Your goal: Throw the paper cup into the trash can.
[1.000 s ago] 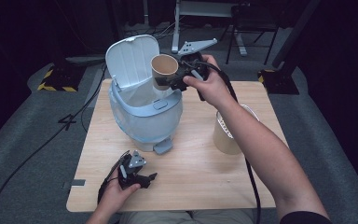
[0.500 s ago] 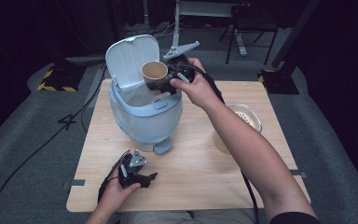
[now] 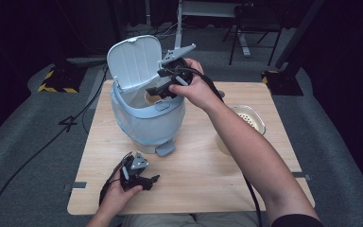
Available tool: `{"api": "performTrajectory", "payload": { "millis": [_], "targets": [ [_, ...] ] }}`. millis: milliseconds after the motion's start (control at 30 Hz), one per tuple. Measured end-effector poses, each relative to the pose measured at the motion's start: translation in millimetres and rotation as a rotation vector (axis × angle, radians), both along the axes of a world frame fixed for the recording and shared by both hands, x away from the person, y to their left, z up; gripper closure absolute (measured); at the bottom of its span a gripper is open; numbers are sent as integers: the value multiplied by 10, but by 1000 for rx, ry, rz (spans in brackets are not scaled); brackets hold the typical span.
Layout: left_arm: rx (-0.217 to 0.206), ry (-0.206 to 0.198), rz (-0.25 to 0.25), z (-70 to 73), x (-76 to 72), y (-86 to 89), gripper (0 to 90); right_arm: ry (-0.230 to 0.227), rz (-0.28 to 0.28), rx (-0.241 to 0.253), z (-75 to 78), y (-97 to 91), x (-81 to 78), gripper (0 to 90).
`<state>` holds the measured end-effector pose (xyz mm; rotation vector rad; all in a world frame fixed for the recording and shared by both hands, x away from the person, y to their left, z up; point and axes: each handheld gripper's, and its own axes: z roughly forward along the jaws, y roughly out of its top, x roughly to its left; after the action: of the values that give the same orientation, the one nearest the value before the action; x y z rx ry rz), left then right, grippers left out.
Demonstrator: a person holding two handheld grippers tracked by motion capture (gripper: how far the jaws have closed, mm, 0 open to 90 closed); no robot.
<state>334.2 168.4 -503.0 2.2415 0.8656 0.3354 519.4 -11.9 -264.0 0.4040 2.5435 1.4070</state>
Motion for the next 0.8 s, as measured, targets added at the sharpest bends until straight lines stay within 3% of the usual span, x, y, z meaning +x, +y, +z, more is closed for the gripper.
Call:
{"api": "performTrajectory", "payload": {
  "millis": [33,100,233,600,800],
  "targets": [
    [0,0,0,0,0,0,200,-6,-5,0,7,-4,-6,141],
    [0,0,0,0,0,0,200,-19,-4,-8,23,-29,-20,178],
    [0,0,0,0,0,0,200,-21,-1,7,66,-94,-48,162],
    [-1,0,7,1,-2,4,200,-49,-12,65,336,-662,-344,170],
    [-8,7,17,-3,-8,9,199,-66,-38,66,400,-953,-509,193]
  ]
}}
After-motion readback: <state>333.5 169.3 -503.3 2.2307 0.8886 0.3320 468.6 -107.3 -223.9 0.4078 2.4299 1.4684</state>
